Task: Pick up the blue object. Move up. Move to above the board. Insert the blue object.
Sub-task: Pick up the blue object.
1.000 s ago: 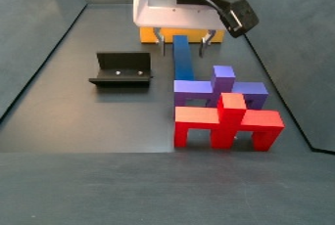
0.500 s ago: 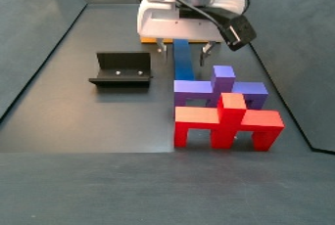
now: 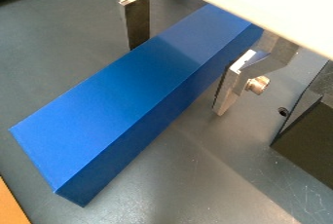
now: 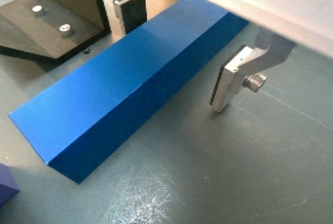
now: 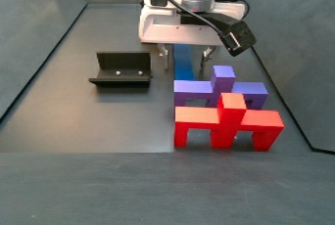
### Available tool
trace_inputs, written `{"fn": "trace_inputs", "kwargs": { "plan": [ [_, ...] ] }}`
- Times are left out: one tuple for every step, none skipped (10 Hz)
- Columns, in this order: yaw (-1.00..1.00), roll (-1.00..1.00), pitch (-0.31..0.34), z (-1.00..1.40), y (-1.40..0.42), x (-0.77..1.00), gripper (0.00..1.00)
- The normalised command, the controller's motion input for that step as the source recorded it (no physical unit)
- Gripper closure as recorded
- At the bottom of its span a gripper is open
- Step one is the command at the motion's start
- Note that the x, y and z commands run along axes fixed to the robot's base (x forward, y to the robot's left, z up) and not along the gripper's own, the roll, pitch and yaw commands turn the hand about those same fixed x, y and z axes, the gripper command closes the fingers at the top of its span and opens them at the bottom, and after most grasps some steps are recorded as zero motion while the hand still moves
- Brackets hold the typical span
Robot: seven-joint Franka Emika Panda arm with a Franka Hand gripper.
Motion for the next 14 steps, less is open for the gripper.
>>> {"fn": "trace_inputs", "kwargs": {
  "plan": [
    [0.0, 0.0, 0.0, 0.0, 0.0, 0.0, 1.0],
    [0.0, 0.0, 0.0, 0.0, 0.0, 0.0, 1.0],
    [0.0, 0.0, 0.0, 0.0, 0.0, 0.0, 1.0],
    [0.0, 0.0, 0.0, 0.0, 0.0, 0.0, 1.0],
    [0.0, 0.0, 0.0, 0.0, 0.0, 0.0, 1.0],
    [0.0, 0.0, 0.0, 0.0, 0.0, 0.0, 1.0],
    [0.0, 0.0, 0.0, 0.0, 0.0, 0.0, 1.0],
    [0.0, 0.0, 0.0, 0.0, 0.0, 0.0, 1.0],
    [0.0, 0.0, 0.0, 0.0, 0.0, 0.0, 1.0],
    [0.0, 0.0, 0.0, 0.0, 0.0, 0.0, 1.0],
    [0.0, 0.0, 0.0, 0.0, 0.0, 0.0, 1.0],
    [0.0, 0.0, 0.0, 0.0, 0.0, 0.0, 1.0],
    [0.0, 0.0, 0.0, 0.0, 0.0, 0.0, 1.0],
    [0.0, 0.0, 0.0, 0.0, 0.0, 0.0, 1.0]
  ]
}}
